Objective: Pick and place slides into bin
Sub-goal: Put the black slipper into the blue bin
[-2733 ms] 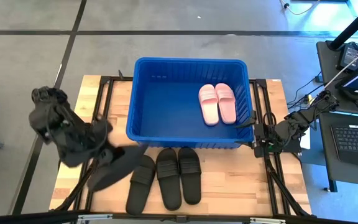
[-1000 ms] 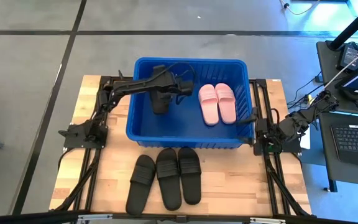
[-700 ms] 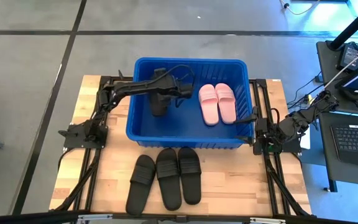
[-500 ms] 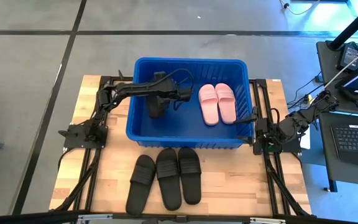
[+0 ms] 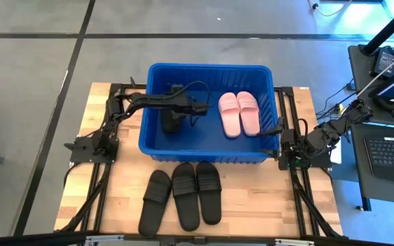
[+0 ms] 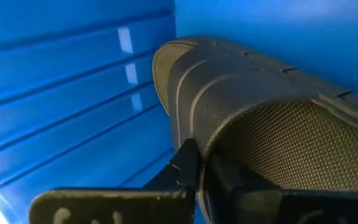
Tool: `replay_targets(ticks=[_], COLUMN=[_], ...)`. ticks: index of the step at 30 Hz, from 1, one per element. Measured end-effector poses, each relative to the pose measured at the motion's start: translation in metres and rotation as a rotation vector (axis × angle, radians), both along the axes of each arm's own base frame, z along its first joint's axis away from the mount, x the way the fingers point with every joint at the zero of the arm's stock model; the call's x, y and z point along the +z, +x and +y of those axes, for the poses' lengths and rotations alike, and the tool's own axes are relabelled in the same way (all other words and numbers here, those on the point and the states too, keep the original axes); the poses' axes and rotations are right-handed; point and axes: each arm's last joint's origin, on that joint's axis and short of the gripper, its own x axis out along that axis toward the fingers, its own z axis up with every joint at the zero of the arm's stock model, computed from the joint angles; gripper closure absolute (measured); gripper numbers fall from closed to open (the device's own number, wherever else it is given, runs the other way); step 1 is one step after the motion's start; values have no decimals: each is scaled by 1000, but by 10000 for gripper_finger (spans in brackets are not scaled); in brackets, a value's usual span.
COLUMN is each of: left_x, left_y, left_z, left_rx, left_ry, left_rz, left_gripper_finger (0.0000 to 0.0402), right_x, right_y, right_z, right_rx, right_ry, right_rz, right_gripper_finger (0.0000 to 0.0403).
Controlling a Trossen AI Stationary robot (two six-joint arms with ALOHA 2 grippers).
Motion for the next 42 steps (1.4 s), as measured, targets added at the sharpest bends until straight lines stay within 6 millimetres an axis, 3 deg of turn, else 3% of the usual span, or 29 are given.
replay_targets(ticks=[9,17,22,31,42], left_x=[-15,-17,-18,-18,-18], left_y=[-14,-14,-14,-14,-13], left_z=[16,28,28,28,26], left_rx=[72,101,109,66,73], left_ry=[-7,-8,-56,-86,-99], left_rz=[-3,-65,-87,-51,-69], left_gripper_finger=[333,309,295,220,167], right_x=[0,0,0,0,0], right_y=[0,0,0,0,0], right_z=[0,0,0,0,0], right_rx=[0,-3,-3,-3,-3], right_ry=[2,23,26,25,24], right_rz=[0,-2,-2,-2,-2], right_gripper_finger=[118,118,118,118,118])
